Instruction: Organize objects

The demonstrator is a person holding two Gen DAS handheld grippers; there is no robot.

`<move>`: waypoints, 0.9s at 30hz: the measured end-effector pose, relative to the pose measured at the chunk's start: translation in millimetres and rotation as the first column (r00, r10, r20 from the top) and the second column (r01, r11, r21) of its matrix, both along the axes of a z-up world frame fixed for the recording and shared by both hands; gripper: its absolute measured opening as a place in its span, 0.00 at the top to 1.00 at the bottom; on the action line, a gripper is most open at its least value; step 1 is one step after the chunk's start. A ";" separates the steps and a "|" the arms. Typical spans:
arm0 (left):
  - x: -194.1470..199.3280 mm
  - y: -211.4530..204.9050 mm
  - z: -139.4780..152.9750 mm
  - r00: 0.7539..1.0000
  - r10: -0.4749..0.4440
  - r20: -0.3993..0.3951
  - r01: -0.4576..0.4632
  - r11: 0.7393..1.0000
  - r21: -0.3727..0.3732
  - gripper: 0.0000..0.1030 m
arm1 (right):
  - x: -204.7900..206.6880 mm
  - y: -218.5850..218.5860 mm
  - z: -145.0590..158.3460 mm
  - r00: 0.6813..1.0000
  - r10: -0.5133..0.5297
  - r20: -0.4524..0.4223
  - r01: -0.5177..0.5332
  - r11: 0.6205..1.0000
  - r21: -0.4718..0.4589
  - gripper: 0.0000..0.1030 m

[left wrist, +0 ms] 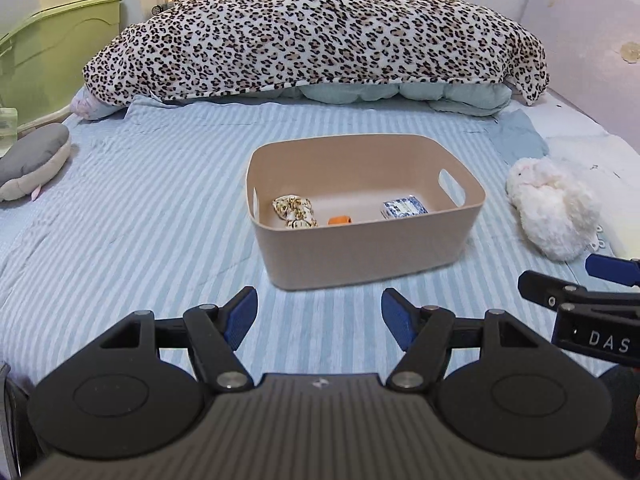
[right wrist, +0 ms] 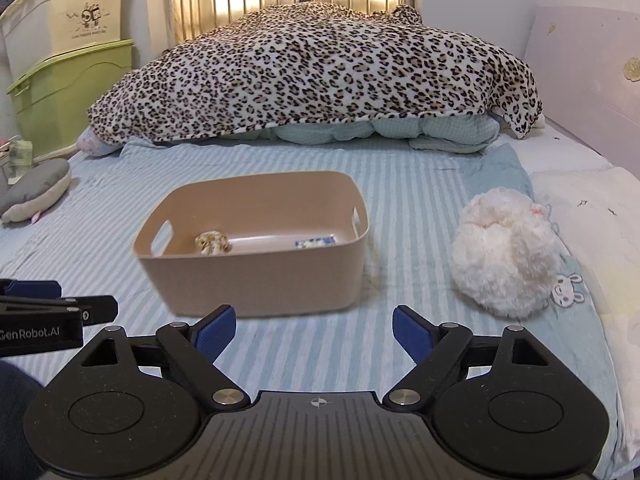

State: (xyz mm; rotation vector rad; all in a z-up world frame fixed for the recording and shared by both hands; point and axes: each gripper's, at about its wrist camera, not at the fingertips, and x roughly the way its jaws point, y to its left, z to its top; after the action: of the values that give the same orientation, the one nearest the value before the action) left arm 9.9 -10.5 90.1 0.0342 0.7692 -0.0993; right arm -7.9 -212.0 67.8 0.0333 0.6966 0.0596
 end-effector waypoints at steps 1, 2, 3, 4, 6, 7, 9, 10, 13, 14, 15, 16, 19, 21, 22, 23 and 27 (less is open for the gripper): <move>-4.6 1.1 0.6 1.000 0.002 0.000 -0.002 1.000 -0.001 0.32 | -4.8 0.4 -0.1 1.000 0.003 -0.002 -0.003 1.000 0.004 0.16; -9.1 2.3 1.4 1.000 0.004 0.001 -0.004 1.000 -0.003 0.32 | -9.6 0.7 -0.1 1.000 0.006 -0.005 -0.006 1.000 0.007 0.16; -13.6 3.9 2.0 1.000 0.006 0.003 -0.006 1.000 -0.005 0.32 | -14.7 0.7 0.1 1.000 0.008 -0.006 -0.008 1.000 0.012 0.16; -18.0 5.2 2.2 1.000 0.008 0.004 -0.008 1.000 -0.006 0.32 | -19.4 0.6 0.4 1.000 0.010 -0.006 -0.010 1.000 0.016 0.16; -25.0 7.5 3.1 1.000 0.010 0.010 -0.010 1.000 -0.007 0.32 | -28.6 0.7 1.4 1.000 0.013 -0.004 -0.013 1.000 0.016 0.15; -28.1 8.5 3.9 1.000 0.009 0.014 -0.009 1.000 -0.010 0.32 | -32.5 1.1 2.0 1.000 0.014 -0.002 -0.014 1.000 0.012 0.15; -33.6 11.3 4.8 1.000 0.005 0.012 -0.005 1.000 -0.024 0.32 | -40.4 1.5 3.3 1.000 0.014 0.003 -0.014 1.000 0.002 0.14; -35.8 12.5 5.2 1.000 0.004 0.009 -0.004 1.000 -0.023 0.32 | -43.8 1.4 3.8 1.000 0.014 0.002 -0.014 1.000 0.001 0.14; -43.8 14.3 7.1 1.000 0.009 0.017 -0.009 1.000 -0.008 0.32 | -54.3 -0.4 4.9 1.000 0.020 0.001 -0.020 1.000 0.009 0.13; -47.1 15.3 7.5 1.000 0.008 0.018 -0.008 1.000 -0.006 0.32 | -57.9 -0.6 5.1 1.000 0.023 0.000 -0.023 1.000 0.010 0.13; -49.7 14.9 7.7 1.000 0.007 0.018 -0.007 1.000 -0.007 0.32 | -60.2 -0.4 5.3 1.000 0.024 -0.001 -0.024 1.000 0.010 0.13; -52.7 16.1 7.9 1.000 0.006 0.016 -0.006 1.000 -0.009 0.32 | -62.3 -0.9 5.7 1.000 0.025 -0.001 -0.025 1.000 0.010 0.12; -58.5 19.1 7.6 1.000 0.005 0.008 -0.005 1.000 -0.006 0.32 | -68.3 -0.7 6.0 1.000 0.031 -0.002 -0.031 0.999 0.012 0.12; -64.6 21.5 7.0 1.000 0.014 0.018 -0.014 1.000 -0.006 0.32 | -71.1 -0.6 5.8 0.999 0.033 -0.004 -0.033 0.999 0.013 0.12; -67.0 22.7 7.0 1.000 0.015 0.019 -0.015 1.000 -0.003 0.32 | -72.0 -0.6 5.6 0.999 0.034 -0.006 -0.034 0.999 0.015 0.12; -67.9 23.3 7.0 1.000 0.013 0.015 -0.013 1.000 0.000 0.32 | -72.7 -0.8 5.2 0.999 0.034 -0.009 -0.034 0.999 0.017 0.12; -73.4 26.4 6.9 1.000 0.007 0.003 -0.007 1.000 -0.013 0.32 | -75.6 -1.1 3.0 0.999 0.037 -0.018 -0.036 0.999 0.021 0.12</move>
State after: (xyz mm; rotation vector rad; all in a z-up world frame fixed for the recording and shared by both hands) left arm -63.5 16.0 97.0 0.0192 0.7653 -0.0975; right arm -83.6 -213.1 70.9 0.0407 0.7145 0.1015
